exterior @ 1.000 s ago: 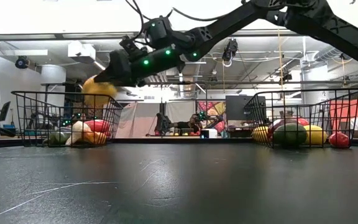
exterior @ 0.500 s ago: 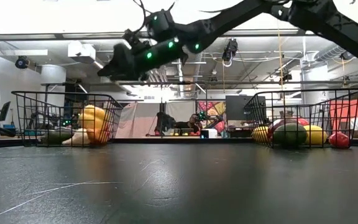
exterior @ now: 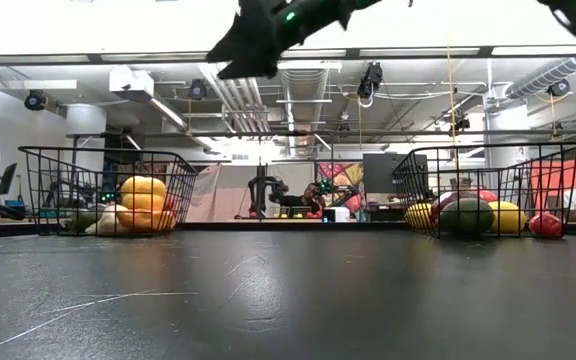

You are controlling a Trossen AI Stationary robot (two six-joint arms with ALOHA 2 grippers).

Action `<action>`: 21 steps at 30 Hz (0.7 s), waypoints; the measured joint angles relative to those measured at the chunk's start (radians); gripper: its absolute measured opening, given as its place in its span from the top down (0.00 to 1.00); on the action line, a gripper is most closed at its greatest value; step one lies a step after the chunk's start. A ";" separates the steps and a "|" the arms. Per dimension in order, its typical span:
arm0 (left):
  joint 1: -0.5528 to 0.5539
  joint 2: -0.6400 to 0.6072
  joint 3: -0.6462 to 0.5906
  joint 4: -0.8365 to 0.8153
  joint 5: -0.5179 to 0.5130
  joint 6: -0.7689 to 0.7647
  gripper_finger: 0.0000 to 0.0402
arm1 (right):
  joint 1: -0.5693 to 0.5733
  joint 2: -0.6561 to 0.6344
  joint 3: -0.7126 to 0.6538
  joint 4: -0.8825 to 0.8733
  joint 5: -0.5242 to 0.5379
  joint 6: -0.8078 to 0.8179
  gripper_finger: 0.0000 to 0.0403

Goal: Sort produce into baskets
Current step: Put the orange into the right basket

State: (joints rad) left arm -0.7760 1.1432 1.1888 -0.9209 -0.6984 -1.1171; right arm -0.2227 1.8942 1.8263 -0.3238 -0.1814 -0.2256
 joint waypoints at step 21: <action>-0.030 0.483 0.233 -0.509 0.807 -0.494 0.32 | 0.281 -0.372 -0.423 0.025 0.190 0.106 0.11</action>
State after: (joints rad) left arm -0.8064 1.6261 1.4218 -1.4298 0.1082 -1.6113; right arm 0.0580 1.5223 1.4037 -0.2991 0.0086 -0.1193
